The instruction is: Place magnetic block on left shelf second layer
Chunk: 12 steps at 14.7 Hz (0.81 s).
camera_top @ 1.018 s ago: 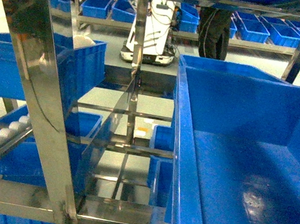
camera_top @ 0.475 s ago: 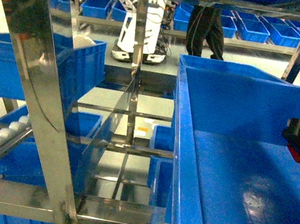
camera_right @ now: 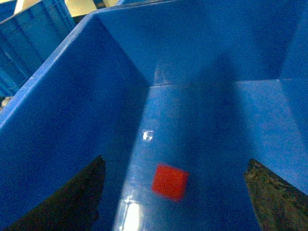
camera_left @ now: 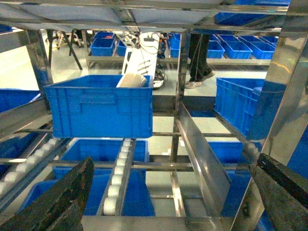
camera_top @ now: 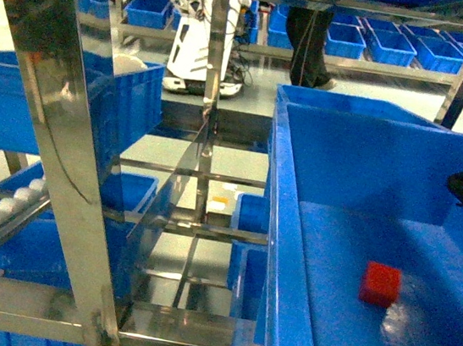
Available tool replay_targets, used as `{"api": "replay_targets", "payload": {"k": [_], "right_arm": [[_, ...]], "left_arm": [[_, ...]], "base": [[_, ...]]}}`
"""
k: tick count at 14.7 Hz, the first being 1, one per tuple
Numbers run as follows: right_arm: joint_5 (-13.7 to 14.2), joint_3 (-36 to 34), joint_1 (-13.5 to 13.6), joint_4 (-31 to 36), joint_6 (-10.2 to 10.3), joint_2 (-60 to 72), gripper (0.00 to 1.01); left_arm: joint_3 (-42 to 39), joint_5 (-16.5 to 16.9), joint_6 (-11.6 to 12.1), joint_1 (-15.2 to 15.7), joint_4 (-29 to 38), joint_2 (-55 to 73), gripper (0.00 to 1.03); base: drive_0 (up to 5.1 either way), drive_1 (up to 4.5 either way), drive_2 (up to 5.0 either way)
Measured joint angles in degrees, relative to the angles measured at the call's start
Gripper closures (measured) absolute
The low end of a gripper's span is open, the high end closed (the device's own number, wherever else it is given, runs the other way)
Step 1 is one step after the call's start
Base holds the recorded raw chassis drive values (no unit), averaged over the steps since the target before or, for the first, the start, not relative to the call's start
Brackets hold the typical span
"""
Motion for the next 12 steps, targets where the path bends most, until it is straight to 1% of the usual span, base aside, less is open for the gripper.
{"api": "replay_targets", "payload": {"k": [4,5,6,7,8,9,10,12], "right_arm": [[1.3,-2.8,-0.6,-0.8,0.1,-4.1,0.03],[2.4,-4.4,-1.1,-2.1,0.4,-7.3,0.01],[4.3,-6.6,-1.5,-4.1,0.4,-13.0,0.04],[6.7,-10.4,-1.3,-11.4,-0.5,-28.7,0.03],[13.9,-11.0,-1.8,-22.2,-4.6,-47.2,0.03],[11.8,-11.6,-3.7,-21.0,-4.5,-48.7,0.06],[5.3,-21.8,-5.1,-5.4,-11.2,-54.9,0.44],[5.3,-25.6,-5.1,-5.4,-11.9,-57.3,0.69]], "left_arm": [[0.0,0.0,0.0,0.0,0.0,0.0,0.05],[0.0,0.0,0.0,0.0,0.0,0.0,0.05],[0.0,0.0,0.0,0.0,0.0,0.0,0.05],[0.0,0.0,0.0,0.0,0.0,0.0,0.05],[0.0,0.0,0.0,0.0,0.0,0.0,0.05],[0.0,0.0,0.0,0.0,0.0,0.0,0.05],[0.0,0.0,0.0,0.0,0.0,0.0,0.05],[0.0,0.0,0.0,0.0,0.0,0.0,0.05]], "base": [[0.0,0.0,0.0],[0.0,0.0,0.0],[0.0,0.0,0.0],[0.0,0.0,0.0],[0.0,0.0,0.0],[0.0,0.0,0.0],[0.0,0.0,0.0],[0.0,0.0,0.0]]}}
